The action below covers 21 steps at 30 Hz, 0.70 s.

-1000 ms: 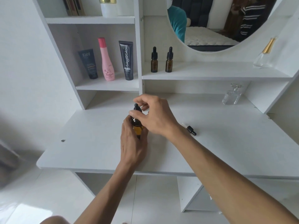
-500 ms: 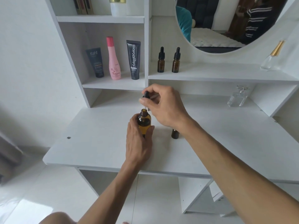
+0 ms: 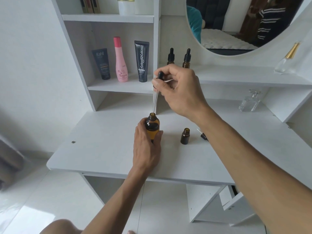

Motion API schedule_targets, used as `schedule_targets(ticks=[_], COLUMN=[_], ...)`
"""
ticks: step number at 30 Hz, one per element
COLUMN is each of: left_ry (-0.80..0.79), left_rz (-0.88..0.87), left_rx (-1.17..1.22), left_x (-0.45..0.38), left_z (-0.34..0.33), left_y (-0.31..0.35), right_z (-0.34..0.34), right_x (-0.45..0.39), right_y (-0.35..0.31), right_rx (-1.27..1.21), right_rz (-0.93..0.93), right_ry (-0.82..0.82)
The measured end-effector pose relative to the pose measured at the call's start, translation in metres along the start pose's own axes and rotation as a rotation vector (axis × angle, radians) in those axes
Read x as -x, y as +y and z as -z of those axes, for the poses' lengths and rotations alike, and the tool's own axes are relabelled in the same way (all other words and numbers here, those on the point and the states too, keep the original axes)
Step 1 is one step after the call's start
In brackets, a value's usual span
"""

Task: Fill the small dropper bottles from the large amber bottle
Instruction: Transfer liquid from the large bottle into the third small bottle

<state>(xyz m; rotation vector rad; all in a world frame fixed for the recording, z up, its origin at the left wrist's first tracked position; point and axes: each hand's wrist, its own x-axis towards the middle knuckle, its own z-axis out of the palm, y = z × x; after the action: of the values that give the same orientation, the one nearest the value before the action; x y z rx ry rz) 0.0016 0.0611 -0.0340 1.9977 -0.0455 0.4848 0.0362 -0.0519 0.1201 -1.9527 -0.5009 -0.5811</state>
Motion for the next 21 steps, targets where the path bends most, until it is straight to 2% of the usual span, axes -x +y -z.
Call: schedule_targets(ticks=[8,21], left_ry=[0.002,0.008], left_rz=[-0.010,-0.025], left_rx=[0.002,0.009], left_x=[0.000,0.000], left_z=[0.001,0.000], left_y=[0.000,0.000], right_z=[-0.003,-0.014], right_x=[-0.001,0.011], right_y=[0.002,0.015], right_rx=[-0.066,0.134], right_rz=[-0.072,-0.081], right_ry=[0.000,-0.066])
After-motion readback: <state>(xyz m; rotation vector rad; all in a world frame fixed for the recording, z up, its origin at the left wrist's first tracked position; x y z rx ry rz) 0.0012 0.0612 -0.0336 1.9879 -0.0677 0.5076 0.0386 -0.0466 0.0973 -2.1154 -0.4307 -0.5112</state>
